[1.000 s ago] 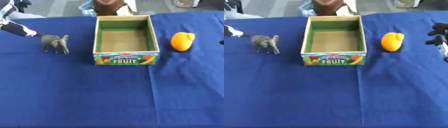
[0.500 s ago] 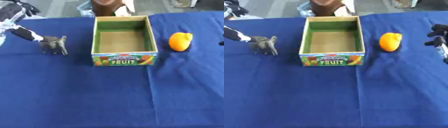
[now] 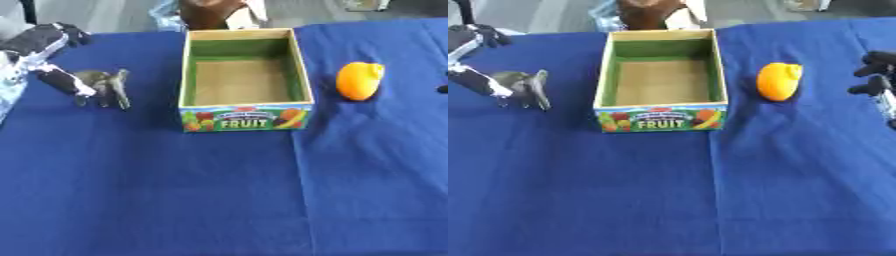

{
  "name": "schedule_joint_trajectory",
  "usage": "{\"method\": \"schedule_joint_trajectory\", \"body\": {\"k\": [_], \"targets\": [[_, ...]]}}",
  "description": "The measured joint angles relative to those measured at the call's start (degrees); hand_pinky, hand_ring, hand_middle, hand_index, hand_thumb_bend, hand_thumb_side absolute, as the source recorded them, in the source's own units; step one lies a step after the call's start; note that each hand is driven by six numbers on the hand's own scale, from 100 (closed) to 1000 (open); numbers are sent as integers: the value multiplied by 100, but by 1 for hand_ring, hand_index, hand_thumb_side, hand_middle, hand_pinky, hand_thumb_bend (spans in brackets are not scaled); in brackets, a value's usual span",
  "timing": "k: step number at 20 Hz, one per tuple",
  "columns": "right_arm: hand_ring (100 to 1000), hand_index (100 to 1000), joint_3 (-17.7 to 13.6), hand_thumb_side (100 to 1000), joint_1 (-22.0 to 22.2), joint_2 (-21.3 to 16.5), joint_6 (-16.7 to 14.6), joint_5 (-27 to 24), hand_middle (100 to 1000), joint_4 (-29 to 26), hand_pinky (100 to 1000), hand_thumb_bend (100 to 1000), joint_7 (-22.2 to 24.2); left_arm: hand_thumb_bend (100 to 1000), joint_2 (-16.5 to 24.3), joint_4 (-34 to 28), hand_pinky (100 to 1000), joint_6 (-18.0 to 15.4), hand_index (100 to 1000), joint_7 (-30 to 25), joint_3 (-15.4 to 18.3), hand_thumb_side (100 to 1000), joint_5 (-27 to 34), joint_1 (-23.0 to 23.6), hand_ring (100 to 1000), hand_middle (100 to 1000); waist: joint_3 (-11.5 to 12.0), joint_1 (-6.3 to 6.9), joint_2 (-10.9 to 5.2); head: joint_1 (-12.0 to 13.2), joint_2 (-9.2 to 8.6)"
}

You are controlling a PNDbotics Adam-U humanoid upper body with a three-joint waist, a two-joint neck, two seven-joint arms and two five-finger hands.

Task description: Pick up objects on the table and place them in the box.

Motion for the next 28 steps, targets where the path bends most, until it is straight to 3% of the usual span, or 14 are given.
{"method": "schedule_joint_trajectory", "body": {"k": [5, 7, 8, 9, 13, 17, 28], "targets": [[1000, 876, 13, 360, -5, 5, -6, 0, 654, 0, 698, 100, 6, 852, -121, 235, 735, -39, 815, 22, -2, 364, -26, -28, 708, 672, -42, 2, 29, 25, -30], [1000, 876, 13, 360, -5, 6, -6, 0, 654, 0, 698, 100, 6, 849, -141, 273, 697, -85, 789, -38, -25, 365, -26, -28, 615, 597, -51, 4, 33, 25, -33], [1000, 876, 13, 360, -5, 6, -6, 0, 654, 0, 698, 100, 6, 817, -157, 282, 680, -102, 776, -87, -33, 368, -26, -27, 574, 565, -53, 4, 34, 25, -33], [1000, 875, 13, 361, -5, 6, -6, 0, 654, 0, 698, 100, 6, 711, -172, 288, 641, -115, 727, -140, -33, 371, -25, -27, 494, 486, -56, 5, 35, 25, -34], [1000, 875, 13, 365, -5, 7, -6, 0, 654, 0, 698, 100, 7, 460, -176, 280, 591, -69, 634, -267, -33, 331, -12, -22, 370, 341, -56, 19, 36, 25, -37], [1000, 874, 13, 363, -5, 7, 3, 0, 654, -1, 699, 100, 14, 350, -176, 205, 549, 49, 548, -231, -32, 294, 0, -14, 263, 221, -44, 32, 36, 23, -40], [1000, 874, 12, 360, -4, 7, 10, 0, 654, -2, 699, 100, 20, 345, -20, -648, 541, 220, 531, -233, 10, 278, 295, -144, 239, 196, 9, 40, 3, -20, -40]]}}
